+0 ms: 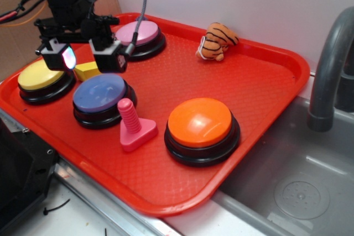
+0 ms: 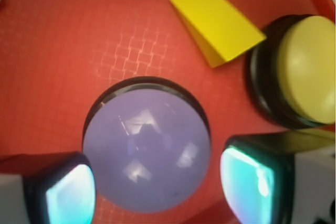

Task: Push the purple button.

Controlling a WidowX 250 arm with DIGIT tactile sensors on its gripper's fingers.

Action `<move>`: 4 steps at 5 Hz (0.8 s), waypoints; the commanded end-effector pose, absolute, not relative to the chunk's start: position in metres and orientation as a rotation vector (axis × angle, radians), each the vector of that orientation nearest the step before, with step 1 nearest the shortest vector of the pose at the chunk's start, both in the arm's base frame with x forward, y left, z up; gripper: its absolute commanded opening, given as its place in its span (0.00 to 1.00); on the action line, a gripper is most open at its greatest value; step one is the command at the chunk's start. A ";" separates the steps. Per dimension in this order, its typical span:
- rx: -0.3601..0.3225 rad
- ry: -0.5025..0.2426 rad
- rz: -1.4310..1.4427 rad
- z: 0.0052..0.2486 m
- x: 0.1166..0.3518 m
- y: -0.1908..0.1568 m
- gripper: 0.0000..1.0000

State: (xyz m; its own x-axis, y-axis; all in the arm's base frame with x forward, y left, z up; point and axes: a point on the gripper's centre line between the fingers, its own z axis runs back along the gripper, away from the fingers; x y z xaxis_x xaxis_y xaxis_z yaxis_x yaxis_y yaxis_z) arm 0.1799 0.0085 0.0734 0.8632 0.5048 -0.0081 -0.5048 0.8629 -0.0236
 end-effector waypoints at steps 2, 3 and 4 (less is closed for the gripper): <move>-0.021 0.062 0.520 0.041 0.178 0.011 1.00; 0.005 0.057 0.490 0.055 0.177 0.012 1.00; 0.027 0.025 0.462 0.081 0.178 0.015 1.00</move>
State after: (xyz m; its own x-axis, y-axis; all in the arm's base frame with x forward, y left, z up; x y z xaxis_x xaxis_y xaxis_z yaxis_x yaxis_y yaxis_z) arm 0.1718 0.0109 0.0714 0.8915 0.4486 -0.0636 -0.4462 0.8936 0.0490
